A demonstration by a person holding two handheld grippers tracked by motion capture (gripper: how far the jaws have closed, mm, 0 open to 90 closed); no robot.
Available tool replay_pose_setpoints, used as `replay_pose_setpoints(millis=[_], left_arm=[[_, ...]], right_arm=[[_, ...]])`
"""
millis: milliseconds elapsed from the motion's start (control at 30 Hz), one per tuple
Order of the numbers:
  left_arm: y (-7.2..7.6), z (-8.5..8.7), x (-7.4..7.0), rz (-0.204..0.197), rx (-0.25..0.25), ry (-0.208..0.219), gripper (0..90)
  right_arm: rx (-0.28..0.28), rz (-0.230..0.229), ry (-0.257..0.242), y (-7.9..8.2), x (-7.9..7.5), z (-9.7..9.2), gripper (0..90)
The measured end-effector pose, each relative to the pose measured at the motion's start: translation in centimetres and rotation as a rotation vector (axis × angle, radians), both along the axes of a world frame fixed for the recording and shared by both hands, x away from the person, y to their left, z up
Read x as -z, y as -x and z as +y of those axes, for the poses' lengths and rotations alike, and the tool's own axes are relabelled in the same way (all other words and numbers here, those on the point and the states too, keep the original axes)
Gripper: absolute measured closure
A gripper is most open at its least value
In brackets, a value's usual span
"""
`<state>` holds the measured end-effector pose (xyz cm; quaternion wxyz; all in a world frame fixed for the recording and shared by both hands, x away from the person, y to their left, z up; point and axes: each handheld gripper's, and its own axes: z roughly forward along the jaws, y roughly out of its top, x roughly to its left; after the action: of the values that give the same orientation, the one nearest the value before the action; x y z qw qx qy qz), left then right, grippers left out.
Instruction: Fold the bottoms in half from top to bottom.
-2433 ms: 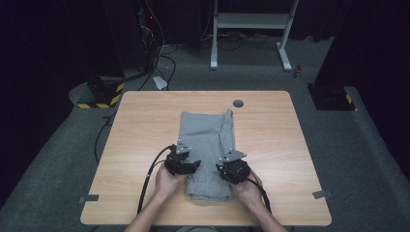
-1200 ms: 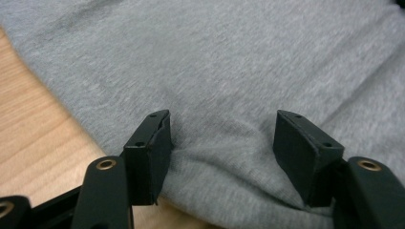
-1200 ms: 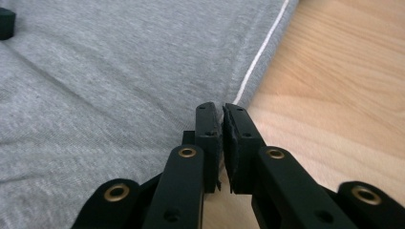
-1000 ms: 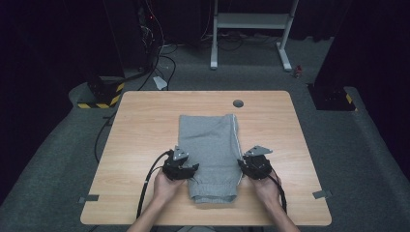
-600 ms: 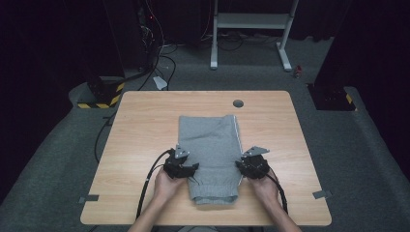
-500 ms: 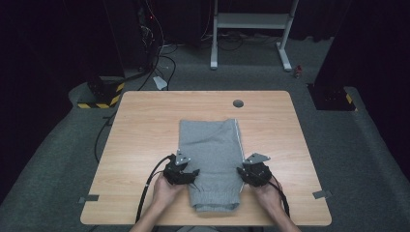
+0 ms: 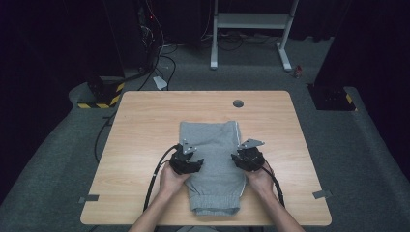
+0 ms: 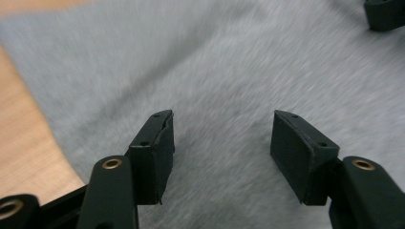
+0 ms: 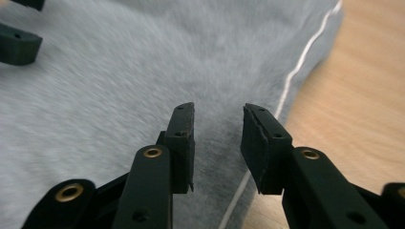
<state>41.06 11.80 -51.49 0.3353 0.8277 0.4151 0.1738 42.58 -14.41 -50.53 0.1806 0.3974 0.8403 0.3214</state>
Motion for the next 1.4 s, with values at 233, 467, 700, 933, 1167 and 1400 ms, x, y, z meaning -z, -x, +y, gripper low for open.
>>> replay_pose_setpoints(millis=[233,467,700,933,1167,1400], left_arm=[[3.6,0.2,0.2,0.012,0.057,0.029,40.8],[1.3,1.2,-2.2,0.009,0.020,0.086,43.5],[-3.4,2.5,-3.1,0.007,-0.089,0.052,43.8],[-7.6,2.8,-2.4,-0.001,-0.163,-0.032,45.9],[-9.5,2.4,-1.2,0.028,-0.208,-0.079,49.5],[-9.9,1.9,-0.8,0.029,-0.167,-0.106,70.4]], right_arm=[[-0.038,0.027,0.008,3.0,0.5,-1.3,61.9],[-0.015,0.016,-0.060,2.0,-1.4,-1.7,62.0],[0.054,0.008,-0.083,-2.0,-2.5,-1.5,66.6],[0.119,0.003,-0.066,-6.0,-2.2,-0.6,64.2],[0.185,0.024,-0.041,-8.7,-1.5,-0.1,64.0],[0.207,0.068,-0.054,-9.6,0.2,0.0,74.4]])
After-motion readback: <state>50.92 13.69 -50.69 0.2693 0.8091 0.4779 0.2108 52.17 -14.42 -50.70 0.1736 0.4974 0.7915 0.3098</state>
